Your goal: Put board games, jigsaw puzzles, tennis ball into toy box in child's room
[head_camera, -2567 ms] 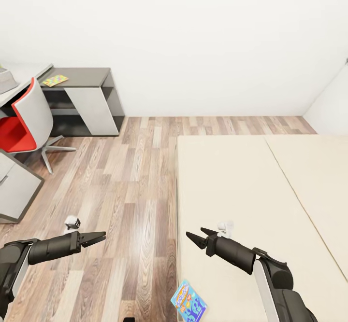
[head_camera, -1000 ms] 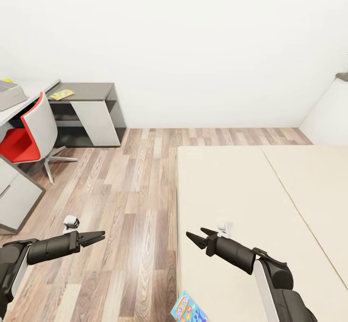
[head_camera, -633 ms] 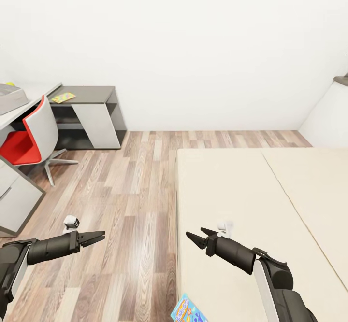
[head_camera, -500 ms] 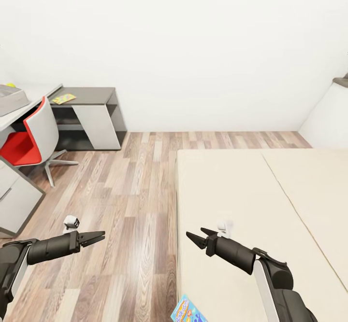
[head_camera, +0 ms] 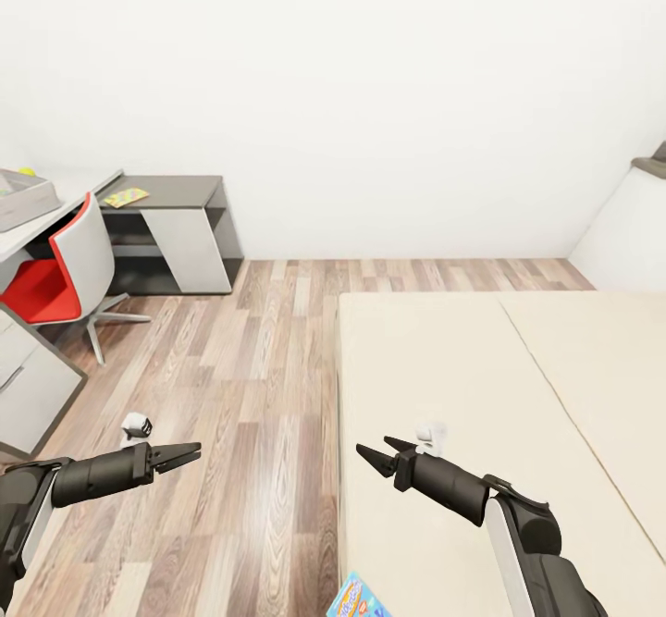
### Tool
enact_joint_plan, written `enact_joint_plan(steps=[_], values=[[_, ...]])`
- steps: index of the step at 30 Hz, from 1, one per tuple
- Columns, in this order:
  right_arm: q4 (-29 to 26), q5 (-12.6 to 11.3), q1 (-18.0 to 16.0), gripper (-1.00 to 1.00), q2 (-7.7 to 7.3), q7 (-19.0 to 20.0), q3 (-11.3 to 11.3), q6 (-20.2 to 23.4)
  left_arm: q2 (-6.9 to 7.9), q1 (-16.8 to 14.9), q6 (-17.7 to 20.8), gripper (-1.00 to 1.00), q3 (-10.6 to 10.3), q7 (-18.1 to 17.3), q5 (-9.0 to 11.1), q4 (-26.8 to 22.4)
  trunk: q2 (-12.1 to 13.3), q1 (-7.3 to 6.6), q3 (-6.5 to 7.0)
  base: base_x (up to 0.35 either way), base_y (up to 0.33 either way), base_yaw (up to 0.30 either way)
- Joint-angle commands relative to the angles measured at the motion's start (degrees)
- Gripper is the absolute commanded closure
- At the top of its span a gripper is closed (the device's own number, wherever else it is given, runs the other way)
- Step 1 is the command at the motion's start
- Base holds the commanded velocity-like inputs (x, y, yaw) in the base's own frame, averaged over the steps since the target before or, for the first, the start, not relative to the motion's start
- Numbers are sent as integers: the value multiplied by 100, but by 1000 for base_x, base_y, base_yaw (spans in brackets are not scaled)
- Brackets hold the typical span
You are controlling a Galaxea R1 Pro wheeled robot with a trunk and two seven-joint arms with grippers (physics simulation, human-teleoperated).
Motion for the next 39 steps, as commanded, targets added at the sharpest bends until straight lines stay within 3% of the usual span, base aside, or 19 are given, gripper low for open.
enact_joint_plan(steps=[1, 39], values=[[-1, -19, -4, -100, 5, 15, -12, 36, 2, -3, 61, -100, 0, -22, -3, -1, -10, 3, 0, 0, 0, 0], [-3, -19, -4, -100, 4, 17, -12, 36, 2, -3, 61, -100, 1, -22, -3, -1, -10, 3, 357, 0, 0, 0]])
